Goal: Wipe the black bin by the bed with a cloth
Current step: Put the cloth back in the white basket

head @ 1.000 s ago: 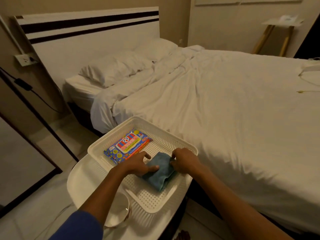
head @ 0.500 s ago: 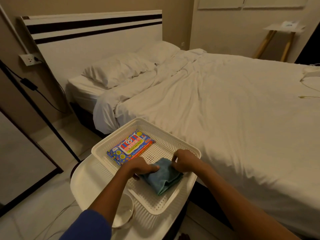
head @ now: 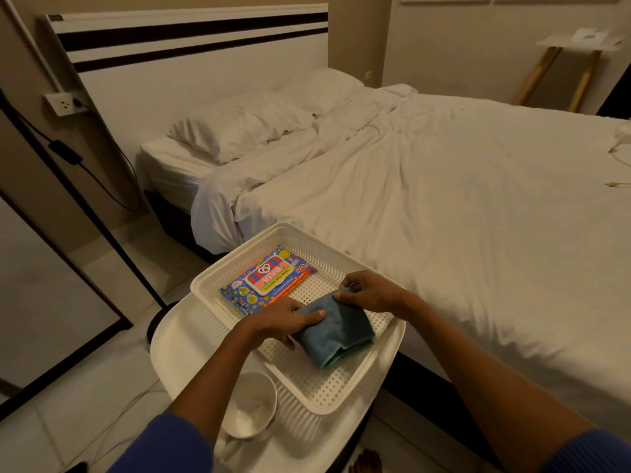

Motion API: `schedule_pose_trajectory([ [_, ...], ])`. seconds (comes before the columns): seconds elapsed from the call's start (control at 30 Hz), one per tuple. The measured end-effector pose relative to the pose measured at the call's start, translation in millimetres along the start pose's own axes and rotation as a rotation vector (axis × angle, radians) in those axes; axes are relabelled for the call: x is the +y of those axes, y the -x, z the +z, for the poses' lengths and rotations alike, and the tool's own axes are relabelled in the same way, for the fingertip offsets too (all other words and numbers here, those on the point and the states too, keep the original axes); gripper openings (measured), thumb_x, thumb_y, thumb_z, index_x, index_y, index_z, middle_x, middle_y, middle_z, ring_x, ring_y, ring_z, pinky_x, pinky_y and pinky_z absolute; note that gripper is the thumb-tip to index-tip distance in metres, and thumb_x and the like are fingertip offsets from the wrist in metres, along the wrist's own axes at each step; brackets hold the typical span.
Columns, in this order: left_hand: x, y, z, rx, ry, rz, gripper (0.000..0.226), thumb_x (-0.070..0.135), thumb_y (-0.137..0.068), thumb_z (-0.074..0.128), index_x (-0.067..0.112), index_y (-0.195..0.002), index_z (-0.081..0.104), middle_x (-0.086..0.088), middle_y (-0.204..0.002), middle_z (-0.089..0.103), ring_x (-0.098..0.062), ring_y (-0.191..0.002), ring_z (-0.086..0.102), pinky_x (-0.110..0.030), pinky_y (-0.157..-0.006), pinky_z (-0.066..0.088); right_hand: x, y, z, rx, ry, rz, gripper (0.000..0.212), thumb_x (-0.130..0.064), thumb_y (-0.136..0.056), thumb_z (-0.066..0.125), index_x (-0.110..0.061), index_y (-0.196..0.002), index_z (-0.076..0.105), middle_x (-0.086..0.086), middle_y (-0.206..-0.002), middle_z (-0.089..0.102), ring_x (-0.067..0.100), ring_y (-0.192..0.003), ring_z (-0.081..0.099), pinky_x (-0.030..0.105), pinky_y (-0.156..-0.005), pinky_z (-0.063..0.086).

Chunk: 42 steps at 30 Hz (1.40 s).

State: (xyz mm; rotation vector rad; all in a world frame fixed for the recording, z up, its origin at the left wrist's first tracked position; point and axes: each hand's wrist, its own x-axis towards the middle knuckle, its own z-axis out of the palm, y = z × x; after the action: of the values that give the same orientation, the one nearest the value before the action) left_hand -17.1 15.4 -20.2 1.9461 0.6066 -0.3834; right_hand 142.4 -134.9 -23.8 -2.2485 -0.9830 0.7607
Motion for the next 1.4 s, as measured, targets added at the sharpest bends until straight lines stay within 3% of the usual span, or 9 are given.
schedule_pose_trajectory([
  [0.13,9.3,6.8,0.3,-0.128,0.011,-0.072,0.057,0.052,-0.089,0.066,0.002,-0.116,0.068,-0.011,-0.101,0.072,-0.015,-0.073,0.067,-0.024,-0.063,0.057,-5.4,3.8,-9.6,-0.008,-0.198,0.025,0.027,-0.044,-0.084,0.063,-0.019,-0.094,0.064,0.007,-0.100,0.069,0.020,-0.092,0.063,0.035,-0.082,0.054],
  [0.33,14.8,9.9,22.3,-0.115,-0.127,-0.237,0.055,0.046,-0.093,0.064,-0.003,-0.117,0.056,-0.023,-0.100,0.073,-0.009,-0.046,0.067,-0.021,-0.051,0.057,-4.9,-4.0,8.8,0.116,0.220,-0.044,0.026,-0.048,-0.082,0.064,-0.025,-0.093,0.063,0.003,-0.099,0.065,0.020,-0.092,0.059,0.033,-0.081,0.046],
  [0.5,15.2,8.9,23.2,0.203,-0.793,-0.155,0.060,0.060,-0.092,0.055,0.008,-0.123,0.054,-0.012,-0.119,0.072,-0.028,-0.105,0.072,-0.039,-0.094,0.057,-10.6,3.6,11.4,0.181,0.212,-0.041,0.036,-0.044,-0.084,0.064,-0.021,-0.110,0.058,0.006,-0.106,0.067,0.022,-0.098,0.059,0.029,-0.080,0.043],
  [0.63,1.5,7.7,14.4,0.212,-0.536,-0.194,0.042,0.052,-0.092,0.061,0.011,-0.092,0.062,-0.005,-0.076,0.076,-0.017,-0.052,0.067,-0.032,-0.070,0.062,-3.4,13.4,-1.7,-0.044,0.382,0.107,0.058,-0.049,-0.081,0.064,-0.020,-0.128,0.048,0.006,-0.128,0.057,0.023,-0.116,0.053,0.032,-0.096,0.042],
  [0.77,-14.4,0.5,17.6,0.207,-0.273,-0.208,0.042,0.042,-0.093,0.065,0.000,-0.092,0.066,-0.004,-0.061,0.068,-0.021,-0.051,0.066,-0.042,-0.070,0.065,-1.3,17.8,-1.8,-0.114,0.400,0.122,0.055,-0.043,-0.081,0.066,-0.018,-0.127,0.050,0.006,-0.134,0.051,0.023,-0.117,0.052,0.032,-0.096,0.041],
  [1.0,16.8,8.0,14.0,0.151,0.052,-0.310,0.044,0.031,-0.103,0.053,-0.009,-0.120,0.055,-0.014,-0.077,0.066,-0.013,-0.034,0.059,-0.027,-0.048,0.057,-14.4,13.1,-8.0,-0.148,0.071,0.235,0.038,-0.024,-0.085,0.064,-0.005,-0.116,0.052,0.007,-0.084,0.062,0.015,-0.059,0.065,0.027,-0.055,0.057],
  [1.2,30.2,12.7,38.8,0.152,0.069,-0.286,0.081,0.040,-0.091,0.068,-0.006,-0.146,0.031,-0.017,-0.132,0.054,-0.021,-0.097,0.057,-0.026,-0.062,0.056,-10.0,8.7,1.9,-0.036,0.577,0.145,0.047,-0.041,-0.076,0.060,-0.015,-0.115,0.055,0.007,-0.118,0.061,0.025,-0.104,0.058,0.036,-0.083,0.049],
  [1.33,24.7,3.9,47.7,0.155,0.052,-0.319,0.120,0.029,-0.088,0.075,-0.001,-0.152,-0.022,-0.020,-0.144,0.050,-0.021,-0.086,0.066,-0.032,-0.082,0.058,-5.9,14.9,4.2,-0.004,0.697,0.152,0.053,-0.041,-0.077,0.064,-0.018,-0.122,0.050,0.005,-0.125,0.056,0.025,-0.114,0.052,0.041,-0.095,0.037],
  [1.4,20.4,3.3,50.0,0.162,-0.135,-0.302,0.128,0.032,-0.085,0.077,0.002,-0.151,-0.028,-0.021,-0.146,0.049,-0.027,-0.106,0.066,-0.034,-0.094,0.056,-4.4,22.5,8.4,0.027,0.762,0.138,0.053,-0.040,-0.077,0.065,-0.018,-0.122,0.049,0.006,-0.125,0.057,0.025,-0.116,0.052,0.041,-0.098,0.035],
])
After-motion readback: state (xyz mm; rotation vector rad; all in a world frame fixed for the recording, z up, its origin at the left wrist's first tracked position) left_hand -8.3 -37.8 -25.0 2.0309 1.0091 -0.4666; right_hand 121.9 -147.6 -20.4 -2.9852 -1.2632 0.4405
